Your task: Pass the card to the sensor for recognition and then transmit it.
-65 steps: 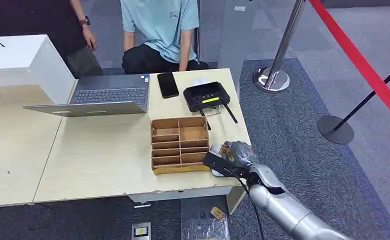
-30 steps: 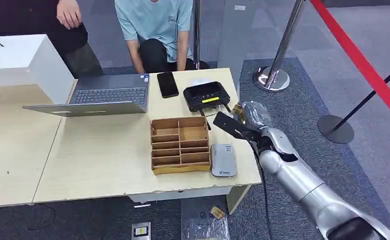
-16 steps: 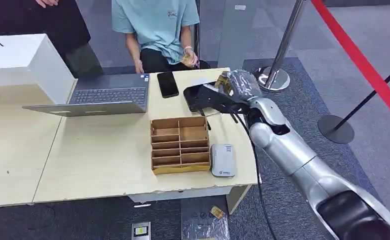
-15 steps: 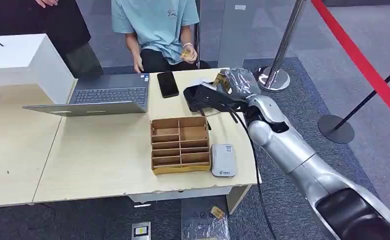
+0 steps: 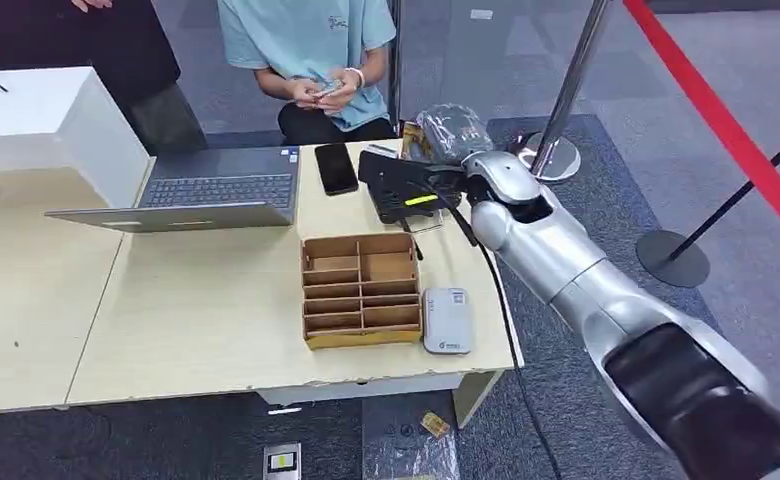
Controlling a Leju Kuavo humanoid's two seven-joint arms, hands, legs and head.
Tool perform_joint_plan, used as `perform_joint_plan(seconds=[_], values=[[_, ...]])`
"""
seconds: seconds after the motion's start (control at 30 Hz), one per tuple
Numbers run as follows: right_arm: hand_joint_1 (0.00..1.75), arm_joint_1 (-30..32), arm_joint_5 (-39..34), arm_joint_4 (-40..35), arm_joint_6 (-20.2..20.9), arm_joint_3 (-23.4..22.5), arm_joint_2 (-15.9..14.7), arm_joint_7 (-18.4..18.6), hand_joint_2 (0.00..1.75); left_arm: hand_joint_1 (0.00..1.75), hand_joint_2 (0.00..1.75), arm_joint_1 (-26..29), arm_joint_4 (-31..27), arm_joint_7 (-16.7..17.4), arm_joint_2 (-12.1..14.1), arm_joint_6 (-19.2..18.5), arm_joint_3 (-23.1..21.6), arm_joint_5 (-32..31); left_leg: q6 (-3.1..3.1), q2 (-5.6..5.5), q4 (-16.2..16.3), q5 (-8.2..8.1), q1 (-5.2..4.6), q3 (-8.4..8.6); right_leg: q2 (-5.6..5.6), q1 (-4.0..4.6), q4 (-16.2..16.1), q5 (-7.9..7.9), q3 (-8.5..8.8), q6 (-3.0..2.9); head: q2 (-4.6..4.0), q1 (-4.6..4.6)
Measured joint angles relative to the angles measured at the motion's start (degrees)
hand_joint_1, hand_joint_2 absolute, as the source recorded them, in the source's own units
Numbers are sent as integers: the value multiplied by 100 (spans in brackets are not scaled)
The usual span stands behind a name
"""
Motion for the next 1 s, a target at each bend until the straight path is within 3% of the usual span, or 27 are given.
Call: perform_joint_plan(seconds=[0.4, 0.67, 0.7, 0.73, 0.77, 1.0], values=[[175, -503, 1003, 1027, 385, 549, 385, -76, 175, 0, 175, 1, 0, 31, 0, -39, 0, -61, 0, -1, 0, 0, 1, 0, 1, 1, 0, 0, -2, 0, 0, 0], [175, -628, 1139, 1400, 505, 765, 435, -66, 175, 0, 175, 7, 0, 28, -2, -39, 0, -24, 0, 0, 1, 0, 1, 2, 1, 1, 0, 0, -1, 0, 0, 0], [148, -628, 1147, 1429, 496, 778, 435, -66, 175, 0, 175, 7, 0, 28, -2, -37, 0, -17, 0, 0, 1, 0, 1, 2, 1, 1, 0, 0, -2, 0, 0, 0], [17, -627, 1165, 1457, 477, 793, 435, -66, 175, 0, 175, 7, 0, 28, -2, -39, 0, -4, 0, 0, 1, 0, 1, 2, 1, 1, 0, 0, -2, 0, 0, 0], [0, -628, 1182, 1488, 452, 806, 435, -66, 175, 0, 175, 7, 0, 28, -2, -37, 0, 2, 0, 0, 1, 0, 1, 2, 1, 1, 0, 0, -2, 0, 0, 0], [0, -619, 1407, 1602, 203, 916, 441, -74, 175, 0, 175, 9, 0, 50, -2, -37, 0, 15, -1, 0, 1, 0, 2, 2, 1, 2, 0, 0, -2, 0, 0, 2]])
